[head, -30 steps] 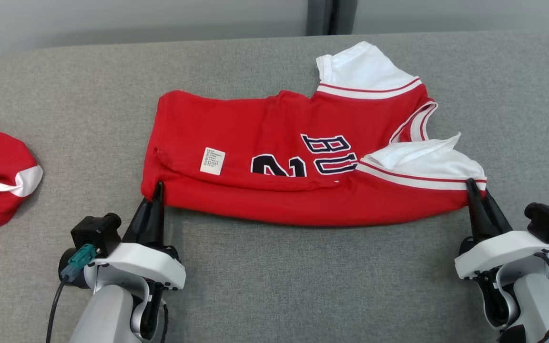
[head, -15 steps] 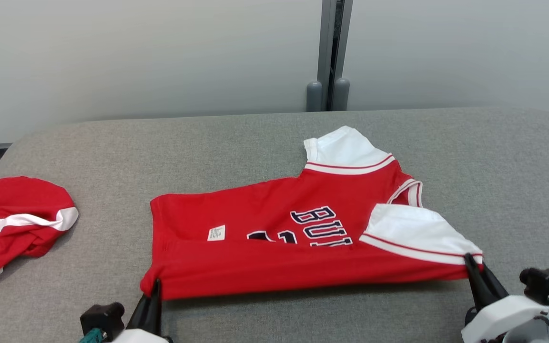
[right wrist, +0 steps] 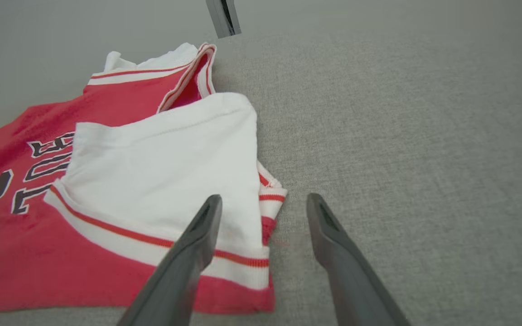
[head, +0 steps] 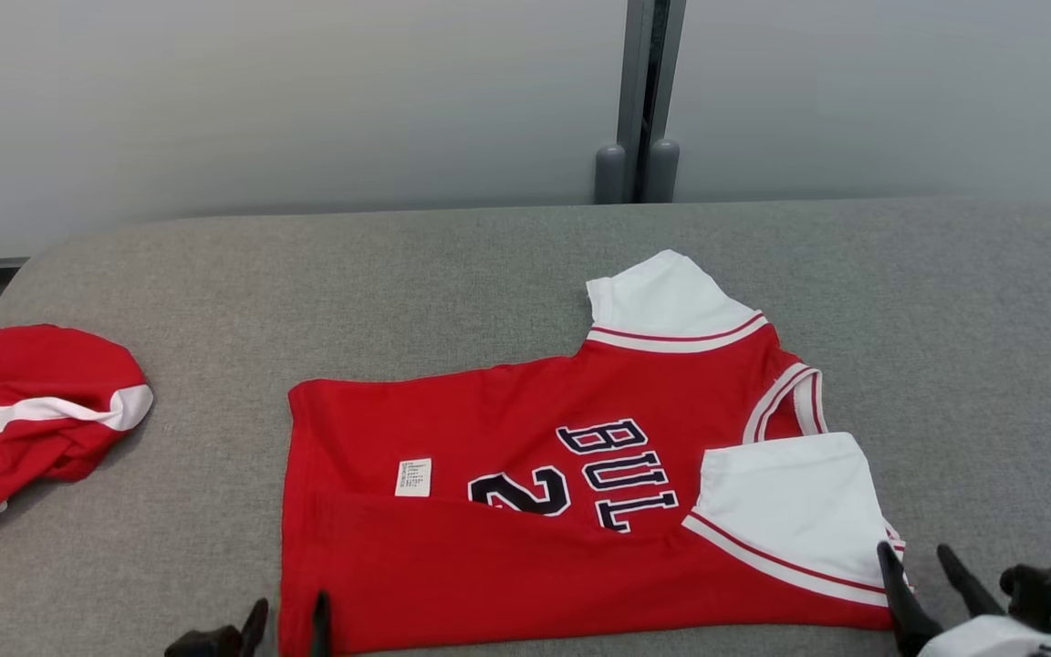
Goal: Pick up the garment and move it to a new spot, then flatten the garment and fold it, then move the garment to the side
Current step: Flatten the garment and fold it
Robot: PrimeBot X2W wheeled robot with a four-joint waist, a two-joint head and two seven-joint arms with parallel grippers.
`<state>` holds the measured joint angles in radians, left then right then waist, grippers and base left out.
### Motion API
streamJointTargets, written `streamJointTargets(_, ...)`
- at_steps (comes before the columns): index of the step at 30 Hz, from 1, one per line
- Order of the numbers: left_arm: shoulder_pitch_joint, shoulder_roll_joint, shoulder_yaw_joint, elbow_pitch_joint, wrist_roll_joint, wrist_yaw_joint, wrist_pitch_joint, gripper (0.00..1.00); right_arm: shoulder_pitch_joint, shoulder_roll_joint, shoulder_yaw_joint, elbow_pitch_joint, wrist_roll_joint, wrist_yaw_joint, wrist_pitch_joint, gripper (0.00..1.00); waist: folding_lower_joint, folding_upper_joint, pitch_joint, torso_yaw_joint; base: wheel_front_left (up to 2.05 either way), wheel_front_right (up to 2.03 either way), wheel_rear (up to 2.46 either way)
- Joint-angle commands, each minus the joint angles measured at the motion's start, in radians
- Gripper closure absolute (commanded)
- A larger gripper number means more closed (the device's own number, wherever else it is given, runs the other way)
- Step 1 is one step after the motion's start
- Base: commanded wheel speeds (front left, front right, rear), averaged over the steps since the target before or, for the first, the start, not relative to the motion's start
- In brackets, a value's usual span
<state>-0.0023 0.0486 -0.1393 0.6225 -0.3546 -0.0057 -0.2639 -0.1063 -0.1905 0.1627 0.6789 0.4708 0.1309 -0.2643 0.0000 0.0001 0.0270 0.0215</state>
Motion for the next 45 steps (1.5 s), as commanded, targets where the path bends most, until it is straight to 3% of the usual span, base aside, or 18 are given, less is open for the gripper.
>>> streamJointTargets(1, -0.031, 0.004, 0.007, -0.013, 0.007, 0.011, 0.0, 0.0, -0.023, -0.003, -0.012, -0.011, -0.019, 0.0, 0.0, 0.0, 0.0, -0.0001, 0.01, 0.002, 0.0, 0.0, 0.0)
streamJointTargets(7, -0.128, 0.005, 0.033, -0.018, 0.044, 0.027, 0.0, 0.0, -0.112, 0.016, -0.053, -0.027, -0.088, 0.0, 0.0, 0.0, 0.0, -0.0001, 0.047, 0.01, 0.0, 0.0, 0.0)
streamJointTargets(23, -0.57, 0.055, 0.043, 0.326, 0.121, -0.03, 0.0, 0.0, -0.435, 0.036, 0.049, 0.104, -0.153, 0.0, 0.009, 0.0, 0.0, -0.0001, 0.209, 0.004, 0.0, 0.0, 0.0)
streamJointTargets(28, -0.657, 0.055, 0.036, 0.43, 0.113, -0.055, 0.0, 0.0, -0.504, 0.032, 0.078, 0.131, -0.146, 0.0, 0.01, 0.0, 0.0, -0.0001, 0.251, -0.003, 0.0, 0.0, 0.0)
streamJointTargets(38, -0.755, 0.047, 0.005, 0.509, 0.129, -0.074, 0.0, 0.0, -0.631, 0.019, 0.123, 0.157, -0.128, 0.0, 0.028, 0.0, 0.0, -0.0001, 0.321, -0.005, 0.0, 0.0, 0.0)
streamJointTargets(41, -0.766, 0.042, -0.002, 0.521, 0.135, -0.066, 0.0, 0.65, -0.682, 0.005, 0.14, 0.167, -0.124, 0.0, 0.05, 0.0, 0.0, -0.0001, 0.339, 0.004, 0.0, 0.0, 0.0)
streamJointTargets(42, -0.768, 0.04, -0.007, 0.523, 0.138, -0.065, 0.001, 1.0, -0.702, 0.001, 0.15, 0.172, -0.127, 0.0, 0.062, 0.0, 0.0, -0.0001, 0.344, 0.009, 0.0, 0.0, 0.0)
streamJointTargets(45, -0.778, 0.033, -0.026, 0.52, 0.148, -0.075, 0.001, 1.0, -0.765, -0.02, 0.163, 0.194, -0.132, 0.0, 0.091, 0.0, 0.0, -0.0001, 0.361, 0.031, 0.0, 0.0, 0.0)
